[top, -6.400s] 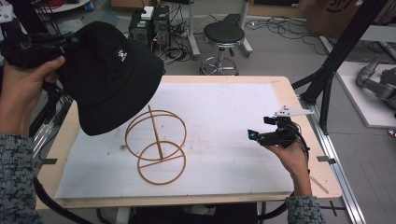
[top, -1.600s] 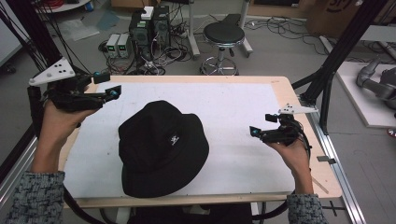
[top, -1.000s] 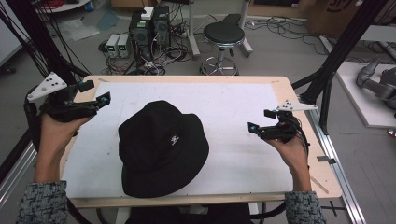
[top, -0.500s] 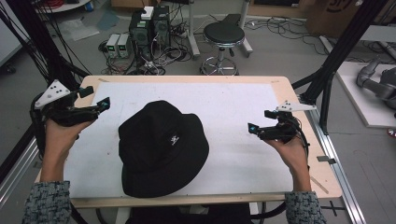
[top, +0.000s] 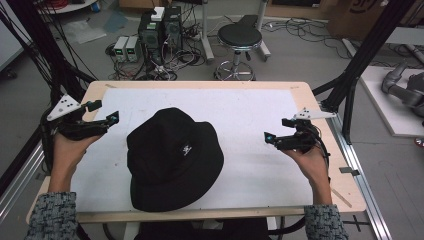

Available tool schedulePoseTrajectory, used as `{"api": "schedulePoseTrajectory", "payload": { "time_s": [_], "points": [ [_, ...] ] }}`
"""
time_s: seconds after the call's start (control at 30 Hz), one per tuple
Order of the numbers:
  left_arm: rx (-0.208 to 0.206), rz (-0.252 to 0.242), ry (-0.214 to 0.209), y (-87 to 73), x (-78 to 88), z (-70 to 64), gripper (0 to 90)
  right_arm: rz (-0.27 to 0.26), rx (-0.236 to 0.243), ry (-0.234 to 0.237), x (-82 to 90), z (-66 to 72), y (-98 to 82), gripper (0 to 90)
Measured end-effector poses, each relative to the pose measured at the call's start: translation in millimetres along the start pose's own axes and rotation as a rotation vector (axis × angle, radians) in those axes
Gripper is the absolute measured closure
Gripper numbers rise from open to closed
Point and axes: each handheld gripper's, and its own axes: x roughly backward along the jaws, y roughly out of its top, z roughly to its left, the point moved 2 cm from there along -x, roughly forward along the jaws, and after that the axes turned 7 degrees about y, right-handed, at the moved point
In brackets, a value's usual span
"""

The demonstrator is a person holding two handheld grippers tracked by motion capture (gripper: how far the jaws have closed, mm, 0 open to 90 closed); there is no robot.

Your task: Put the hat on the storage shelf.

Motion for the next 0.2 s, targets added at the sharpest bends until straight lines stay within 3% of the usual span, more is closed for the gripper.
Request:
{"api": "schedulePoseTrajectory", "payload": {
  "time_s": [0.2],
  "points": [
    [-0.003,0.004,-0.003,-1.0,-1.0,-0.7,21.8,0.000,0.003,0.002,-0.3,0.0,0.0,5.6]
  ]
}}
